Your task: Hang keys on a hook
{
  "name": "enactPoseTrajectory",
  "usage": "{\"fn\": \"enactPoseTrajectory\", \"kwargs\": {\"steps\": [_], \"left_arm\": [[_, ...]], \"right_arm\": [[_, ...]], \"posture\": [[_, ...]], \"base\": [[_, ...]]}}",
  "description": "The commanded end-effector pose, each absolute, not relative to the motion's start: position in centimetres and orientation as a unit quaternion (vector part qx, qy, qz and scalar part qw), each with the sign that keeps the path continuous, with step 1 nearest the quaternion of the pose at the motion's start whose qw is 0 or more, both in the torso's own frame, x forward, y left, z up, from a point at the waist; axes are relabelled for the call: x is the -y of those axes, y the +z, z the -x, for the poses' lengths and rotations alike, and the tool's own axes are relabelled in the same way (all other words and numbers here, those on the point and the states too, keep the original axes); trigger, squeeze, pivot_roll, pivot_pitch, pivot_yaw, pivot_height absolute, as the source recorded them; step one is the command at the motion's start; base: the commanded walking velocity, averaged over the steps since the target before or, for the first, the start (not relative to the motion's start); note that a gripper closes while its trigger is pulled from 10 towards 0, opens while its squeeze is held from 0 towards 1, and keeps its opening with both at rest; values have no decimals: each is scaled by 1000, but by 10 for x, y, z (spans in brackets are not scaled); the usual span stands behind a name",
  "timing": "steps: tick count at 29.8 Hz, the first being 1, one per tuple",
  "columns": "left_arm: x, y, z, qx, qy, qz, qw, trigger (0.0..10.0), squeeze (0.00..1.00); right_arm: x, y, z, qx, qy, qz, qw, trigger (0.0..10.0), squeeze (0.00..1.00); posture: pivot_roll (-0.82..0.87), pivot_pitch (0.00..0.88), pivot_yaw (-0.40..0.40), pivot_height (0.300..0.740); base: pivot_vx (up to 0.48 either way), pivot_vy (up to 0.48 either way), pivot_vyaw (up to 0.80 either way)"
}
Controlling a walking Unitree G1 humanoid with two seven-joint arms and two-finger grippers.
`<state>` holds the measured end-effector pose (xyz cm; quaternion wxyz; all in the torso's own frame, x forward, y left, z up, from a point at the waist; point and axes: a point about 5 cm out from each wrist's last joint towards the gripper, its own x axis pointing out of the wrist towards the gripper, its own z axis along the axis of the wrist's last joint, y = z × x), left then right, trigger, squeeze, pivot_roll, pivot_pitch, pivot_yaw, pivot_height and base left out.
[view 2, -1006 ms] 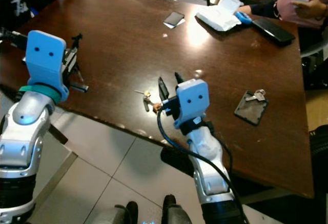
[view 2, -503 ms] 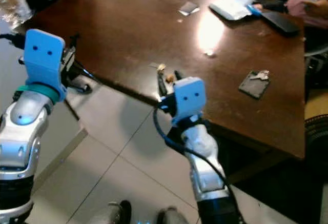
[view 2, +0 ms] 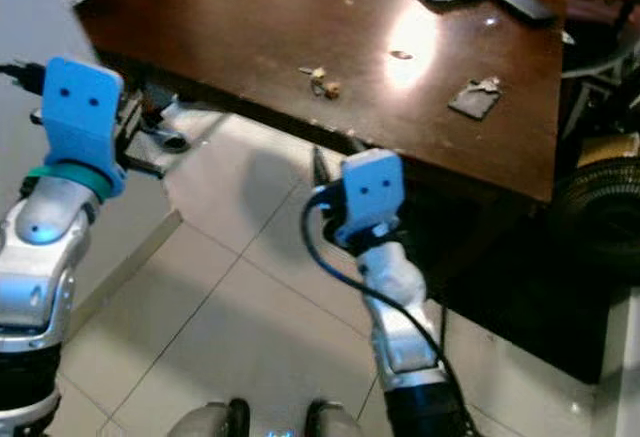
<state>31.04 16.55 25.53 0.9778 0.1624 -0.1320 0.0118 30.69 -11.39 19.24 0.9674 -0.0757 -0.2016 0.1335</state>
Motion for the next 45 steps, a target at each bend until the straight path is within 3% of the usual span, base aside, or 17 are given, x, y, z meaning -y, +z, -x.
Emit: {"fn": "enactPoseTrajectory", "kwargs": {"steps": [1,8,39,45], "left_arm": [[-166,252,-310,124,12,-164,978,10000,0],[-163,252,-310,124,6,-166,978,10000,0],[-160,253,-311,132,3,-169,977,10000,0],[-160,254,-311,137,0,-171,976,10000,0]], "right_arm": [[117,192,-308,202,126,86,967,10000,0],[118,193,-309,204,125,93,967,10000,0],[119,192,-310,204,134,95,965,10000,0],[119,194,-310,210,134,83,965,10000,0]], "posture": [[61,95,108,740],[62,95,111,740],[58,92,109,740],[57,89,109,740]], "base": [[-345,0,0],[-86,0,238],[0,0,799],[457,0,0]]}}
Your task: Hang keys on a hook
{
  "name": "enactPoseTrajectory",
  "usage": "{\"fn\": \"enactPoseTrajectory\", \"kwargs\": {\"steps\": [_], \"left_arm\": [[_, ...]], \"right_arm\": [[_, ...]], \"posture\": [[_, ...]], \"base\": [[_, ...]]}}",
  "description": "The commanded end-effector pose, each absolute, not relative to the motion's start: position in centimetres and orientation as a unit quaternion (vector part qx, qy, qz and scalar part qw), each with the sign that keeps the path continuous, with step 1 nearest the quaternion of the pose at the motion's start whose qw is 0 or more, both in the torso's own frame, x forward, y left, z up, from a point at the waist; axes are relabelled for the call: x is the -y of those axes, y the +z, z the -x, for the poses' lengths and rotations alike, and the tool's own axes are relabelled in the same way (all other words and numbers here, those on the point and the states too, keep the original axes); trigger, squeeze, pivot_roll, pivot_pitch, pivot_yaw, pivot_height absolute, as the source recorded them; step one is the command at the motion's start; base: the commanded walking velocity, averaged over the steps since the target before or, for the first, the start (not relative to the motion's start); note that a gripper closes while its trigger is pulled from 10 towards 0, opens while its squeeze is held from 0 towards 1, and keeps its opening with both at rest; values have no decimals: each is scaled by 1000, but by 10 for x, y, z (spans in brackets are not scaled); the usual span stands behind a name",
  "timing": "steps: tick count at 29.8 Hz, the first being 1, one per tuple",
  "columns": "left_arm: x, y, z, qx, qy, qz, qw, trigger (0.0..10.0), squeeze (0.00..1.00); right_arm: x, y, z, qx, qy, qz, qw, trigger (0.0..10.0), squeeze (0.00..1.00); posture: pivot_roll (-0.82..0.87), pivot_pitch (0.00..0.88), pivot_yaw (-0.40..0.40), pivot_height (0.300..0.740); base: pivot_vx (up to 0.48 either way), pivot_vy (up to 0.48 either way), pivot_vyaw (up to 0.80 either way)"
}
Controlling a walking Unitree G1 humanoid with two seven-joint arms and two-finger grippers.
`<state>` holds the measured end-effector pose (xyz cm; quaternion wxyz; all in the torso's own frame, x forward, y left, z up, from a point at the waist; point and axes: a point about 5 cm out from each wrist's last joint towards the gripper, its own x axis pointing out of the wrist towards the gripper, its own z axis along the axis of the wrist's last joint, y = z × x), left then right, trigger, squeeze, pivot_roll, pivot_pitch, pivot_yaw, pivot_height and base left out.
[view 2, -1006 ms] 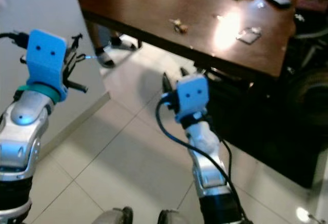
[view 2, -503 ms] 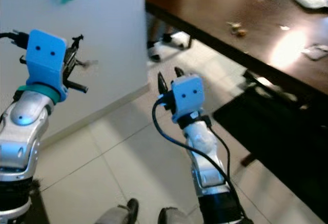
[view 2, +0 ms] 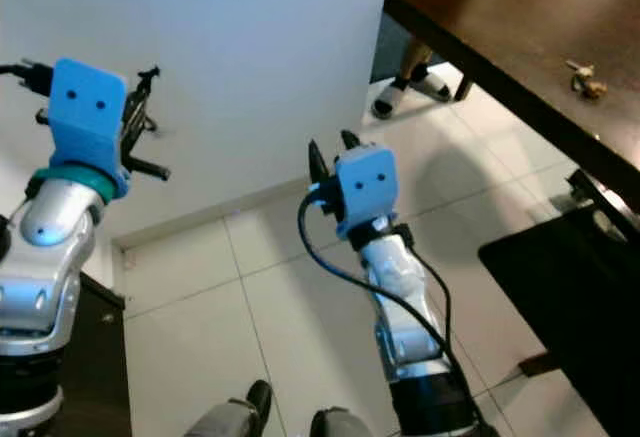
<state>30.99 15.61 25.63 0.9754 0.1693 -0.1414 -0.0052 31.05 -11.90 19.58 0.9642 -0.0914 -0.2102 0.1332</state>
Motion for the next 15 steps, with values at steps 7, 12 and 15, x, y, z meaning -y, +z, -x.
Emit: {"fn": "enactPoseTrajectory", "kwargs": {"steps": [7,12,15], "left_arm": [[-158,254,-311,139,-4,-171,975,10000,0],[-157,254,-311,140,-4,-171,975,10000,0],[-156,256,-312,143,-6,-170,975,10000,0]], "right_arm": [[119,194,-309,212,135,83,964,10000,0],[119,194,-309,213,135,83,964,10000,0],[119,194,-309,214,137,84,964,10000,0]], "posture": [[54,86,110,740],[54,86,110,740],[53,82,108,740]], "base": [[457,0,0],[454,0,0],[456,0,0]]}}
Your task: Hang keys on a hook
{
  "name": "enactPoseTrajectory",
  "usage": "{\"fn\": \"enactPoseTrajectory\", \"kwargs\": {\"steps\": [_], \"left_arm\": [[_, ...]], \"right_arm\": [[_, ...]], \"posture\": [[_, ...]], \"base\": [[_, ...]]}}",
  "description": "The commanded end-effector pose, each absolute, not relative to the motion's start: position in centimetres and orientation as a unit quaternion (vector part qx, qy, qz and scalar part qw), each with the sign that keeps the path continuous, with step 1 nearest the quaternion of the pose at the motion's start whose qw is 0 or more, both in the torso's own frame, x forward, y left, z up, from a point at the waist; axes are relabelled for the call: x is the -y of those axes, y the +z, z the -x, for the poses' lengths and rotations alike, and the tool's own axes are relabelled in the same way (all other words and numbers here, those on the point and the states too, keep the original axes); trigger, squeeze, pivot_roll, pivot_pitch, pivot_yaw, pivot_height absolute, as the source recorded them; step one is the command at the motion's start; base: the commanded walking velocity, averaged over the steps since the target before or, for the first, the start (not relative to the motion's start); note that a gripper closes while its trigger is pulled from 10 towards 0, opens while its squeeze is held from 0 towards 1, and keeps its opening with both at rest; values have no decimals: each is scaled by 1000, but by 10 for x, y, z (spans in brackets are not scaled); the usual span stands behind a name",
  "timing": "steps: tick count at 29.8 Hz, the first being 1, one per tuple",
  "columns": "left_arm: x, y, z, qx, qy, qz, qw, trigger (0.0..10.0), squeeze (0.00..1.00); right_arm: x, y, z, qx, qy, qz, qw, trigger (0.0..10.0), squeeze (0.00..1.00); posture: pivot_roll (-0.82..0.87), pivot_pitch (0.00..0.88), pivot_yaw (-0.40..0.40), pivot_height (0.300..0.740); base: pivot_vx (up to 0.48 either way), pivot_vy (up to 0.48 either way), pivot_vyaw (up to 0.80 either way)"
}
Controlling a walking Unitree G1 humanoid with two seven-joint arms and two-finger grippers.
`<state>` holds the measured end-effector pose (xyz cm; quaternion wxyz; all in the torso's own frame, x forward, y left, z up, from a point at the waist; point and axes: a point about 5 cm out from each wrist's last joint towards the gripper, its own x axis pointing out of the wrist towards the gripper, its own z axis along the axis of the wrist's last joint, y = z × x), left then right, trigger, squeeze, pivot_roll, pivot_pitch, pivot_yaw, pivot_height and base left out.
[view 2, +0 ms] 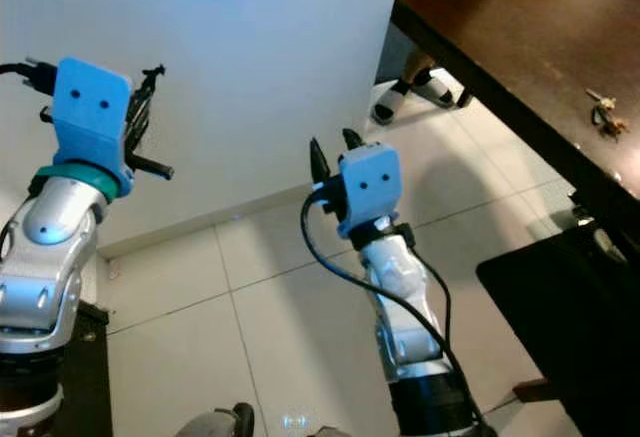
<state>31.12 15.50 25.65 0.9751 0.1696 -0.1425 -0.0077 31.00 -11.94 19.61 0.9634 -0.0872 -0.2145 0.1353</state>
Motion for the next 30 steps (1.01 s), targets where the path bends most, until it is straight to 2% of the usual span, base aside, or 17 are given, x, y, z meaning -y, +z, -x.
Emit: {"fn": "enactPoseTrajectory", "kwargs": {"steps": [1,5,10,17,21,30], "left_arm": [[-156,257,-312,146,-6,-168,975,10000,0],[-156,262,-312,155,-7,-166,974,10000,0],[-155,293,-311,210,-9,-157,965,10000,0],[-152,300,-309,227,-15,-159,961,10000,0],[-137,316,-300,271,-67,-146,949,10000,0],[-120,332,-292,309,-126,-139,932,10000,0]], "right_arm": [[119,194,-309,214,138,84,963,10000,0],[119,194,-309,215,139,85,963,10000,0],[119,195,-309,217,143,87,962,10000,0],[119,195,-309,218,143,88,962,10000,0],[121,196,-310,221,143,86,961,10000,0],[124,199,-311,228,138,78,961,10000,0]], "posture": [[53,82,108,740],[53,83,108,740],[51,81,106,740],[51,82,104,740],[55,84,101,740],[52,85,102,740]], "base": [[454,0,0],[454,0,0],[454,0,0],[452,0,0],[450,0,0],[449,0,0]]}}
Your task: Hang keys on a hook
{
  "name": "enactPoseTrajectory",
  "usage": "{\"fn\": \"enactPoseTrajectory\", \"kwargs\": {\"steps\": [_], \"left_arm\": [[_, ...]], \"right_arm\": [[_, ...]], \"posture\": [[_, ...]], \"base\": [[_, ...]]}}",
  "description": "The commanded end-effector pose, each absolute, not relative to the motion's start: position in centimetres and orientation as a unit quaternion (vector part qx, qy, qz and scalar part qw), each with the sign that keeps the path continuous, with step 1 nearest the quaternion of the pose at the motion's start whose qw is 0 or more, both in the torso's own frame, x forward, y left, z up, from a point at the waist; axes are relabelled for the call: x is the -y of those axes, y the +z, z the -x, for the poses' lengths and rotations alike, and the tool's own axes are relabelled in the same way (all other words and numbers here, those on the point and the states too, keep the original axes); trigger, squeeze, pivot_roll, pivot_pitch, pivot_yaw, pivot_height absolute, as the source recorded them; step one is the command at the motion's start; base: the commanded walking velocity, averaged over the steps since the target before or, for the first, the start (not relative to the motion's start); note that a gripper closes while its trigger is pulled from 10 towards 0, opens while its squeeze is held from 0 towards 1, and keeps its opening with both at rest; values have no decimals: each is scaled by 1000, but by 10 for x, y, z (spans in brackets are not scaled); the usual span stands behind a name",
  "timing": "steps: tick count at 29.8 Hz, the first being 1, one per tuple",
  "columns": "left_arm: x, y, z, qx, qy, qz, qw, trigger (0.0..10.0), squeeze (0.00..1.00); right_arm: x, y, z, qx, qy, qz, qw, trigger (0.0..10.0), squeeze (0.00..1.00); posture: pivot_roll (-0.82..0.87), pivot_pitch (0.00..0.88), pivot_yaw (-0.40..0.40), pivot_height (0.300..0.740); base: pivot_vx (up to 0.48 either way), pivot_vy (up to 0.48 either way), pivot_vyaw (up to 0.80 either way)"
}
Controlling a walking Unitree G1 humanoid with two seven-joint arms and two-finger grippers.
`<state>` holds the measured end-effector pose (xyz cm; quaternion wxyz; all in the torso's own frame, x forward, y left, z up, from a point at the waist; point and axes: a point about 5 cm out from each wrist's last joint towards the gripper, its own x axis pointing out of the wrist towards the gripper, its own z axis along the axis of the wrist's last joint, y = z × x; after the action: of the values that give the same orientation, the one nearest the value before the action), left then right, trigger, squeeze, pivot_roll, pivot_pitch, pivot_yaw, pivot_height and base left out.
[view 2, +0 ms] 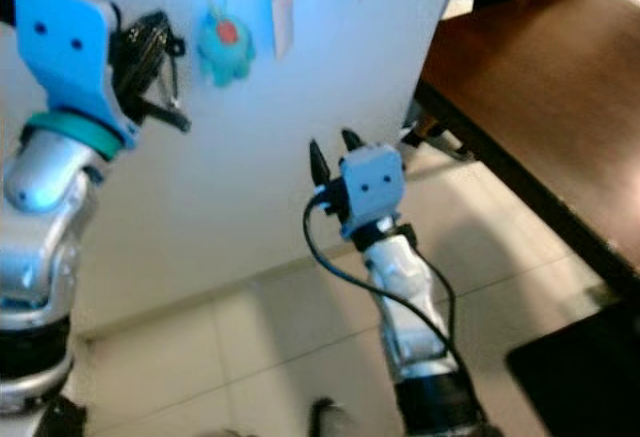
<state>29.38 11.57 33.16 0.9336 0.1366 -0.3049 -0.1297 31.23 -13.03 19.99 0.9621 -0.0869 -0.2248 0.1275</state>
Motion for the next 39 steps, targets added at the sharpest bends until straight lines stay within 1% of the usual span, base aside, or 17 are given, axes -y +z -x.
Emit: {"fn": "enactPoseTrajectory", "kwargs": {"steps": [1,8,10,21,22,32,39], "left_arm": [[-114,335,-288,319,-147,-142,925,10000,0],[-106,342,-285,336,-169,-154,914,10000,0],[-106,342,-285,337,-169,-156,913,10000,0],[-103,343,-282,343,-181,-157,908,10000,0],[-103,343,-282,342,-185,-155,908,10000,0],[-102,345,-277,351,-202,-151,902,10000,0],[-107,349,-273,356,-218,-146,897,10000,0]], "right_arm": [[126,199,-311,227,136,75,961,10000,0],[127,200,-312,225,132,66,963,10000,0],[127,200,-313,224,131,65,963,10000,0],[129,200,-314,223,129,59,964,10000,0],[129,200,-314,224,130,60,964,10000,0],[128,200,-313,229,131,71,962,10000,0],[128,201,-313,232,134,73,961,10000,0]], "posture": [[51,84,102,740],[52,82,105,740],[52,82,105,740],[55,83,105,740],[55,83,105,740],[54,83,105,740],[56,87,104,740]], "base": [[450,0,0],[434,0,0],[401,0,-456],[365,0,-773],[0,0,-800],[0,0,0],[0,0,0]]}}
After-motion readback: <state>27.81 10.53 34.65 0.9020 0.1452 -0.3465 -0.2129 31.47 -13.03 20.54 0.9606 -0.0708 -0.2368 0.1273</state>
